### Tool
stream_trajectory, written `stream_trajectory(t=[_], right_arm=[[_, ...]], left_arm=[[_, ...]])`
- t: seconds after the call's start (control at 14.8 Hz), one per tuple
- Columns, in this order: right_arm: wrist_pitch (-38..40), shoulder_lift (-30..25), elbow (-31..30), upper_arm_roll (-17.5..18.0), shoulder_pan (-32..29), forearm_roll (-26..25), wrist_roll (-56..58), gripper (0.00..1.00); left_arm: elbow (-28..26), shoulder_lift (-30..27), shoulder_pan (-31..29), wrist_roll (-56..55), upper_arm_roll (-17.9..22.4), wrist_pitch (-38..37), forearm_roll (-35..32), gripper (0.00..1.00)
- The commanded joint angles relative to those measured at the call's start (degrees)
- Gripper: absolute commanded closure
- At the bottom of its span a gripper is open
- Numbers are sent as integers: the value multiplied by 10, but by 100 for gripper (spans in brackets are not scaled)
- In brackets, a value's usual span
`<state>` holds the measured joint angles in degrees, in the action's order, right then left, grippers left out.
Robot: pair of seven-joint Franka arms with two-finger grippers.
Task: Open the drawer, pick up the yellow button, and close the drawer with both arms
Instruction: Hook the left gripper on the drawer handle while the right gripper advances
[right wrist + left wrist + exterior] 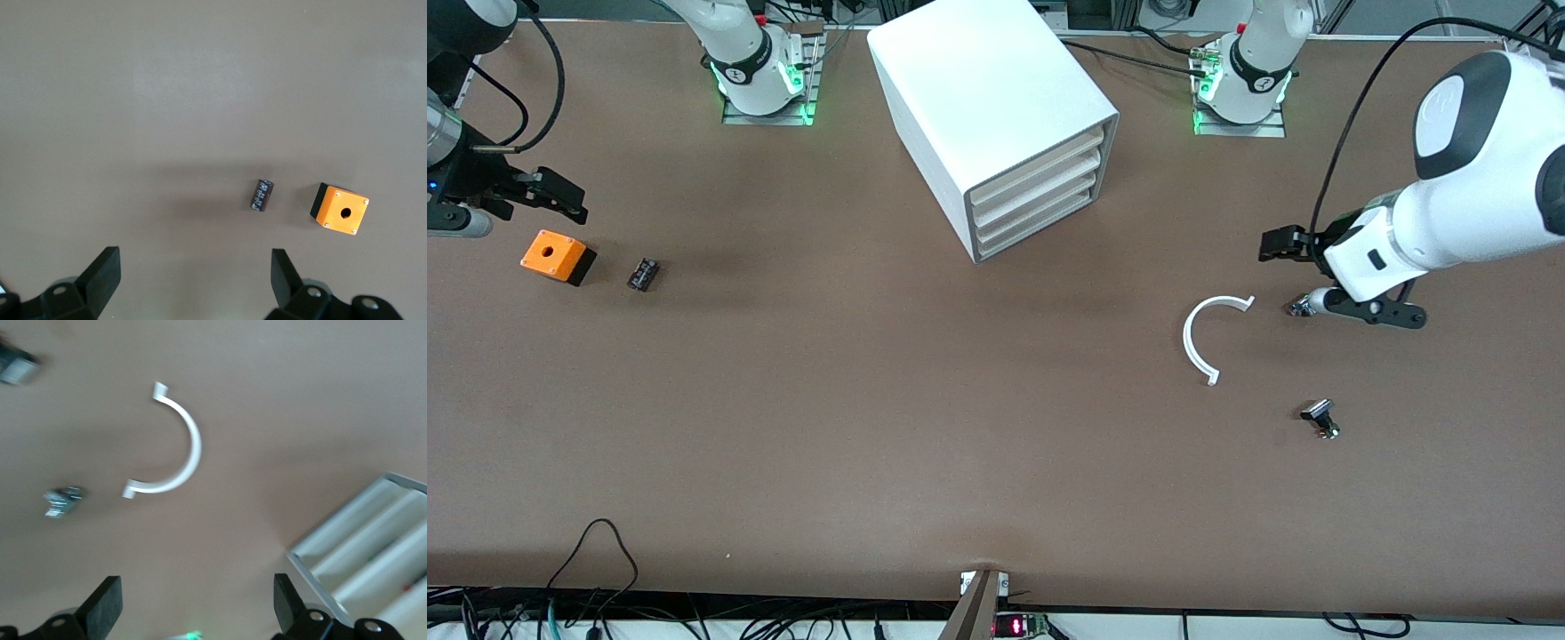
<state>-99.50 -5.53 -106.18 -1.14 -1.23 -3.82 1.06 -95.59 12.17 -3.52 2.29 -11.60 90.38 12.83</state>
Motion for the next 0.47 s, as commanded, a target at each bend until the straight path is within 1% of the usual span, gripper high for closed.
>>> stream_trajectory(t=[0.0,0.13,0.2,0.4], right_arm=[[-1,0,3,0,3,9,5,0],[-2,11,10,-3,2,5,11,0],[-3,17,11,-3,3,5,10,0],[-20,51,30,1,5,8,11,0]], left_arm=[[-70,20,0,53,-3,21,95,0],[-136,22,1,55,-9,64,189,0],[-157,24,1,60,-20,73,226,0],[-189,30,1,62,-76,78,305,0]])
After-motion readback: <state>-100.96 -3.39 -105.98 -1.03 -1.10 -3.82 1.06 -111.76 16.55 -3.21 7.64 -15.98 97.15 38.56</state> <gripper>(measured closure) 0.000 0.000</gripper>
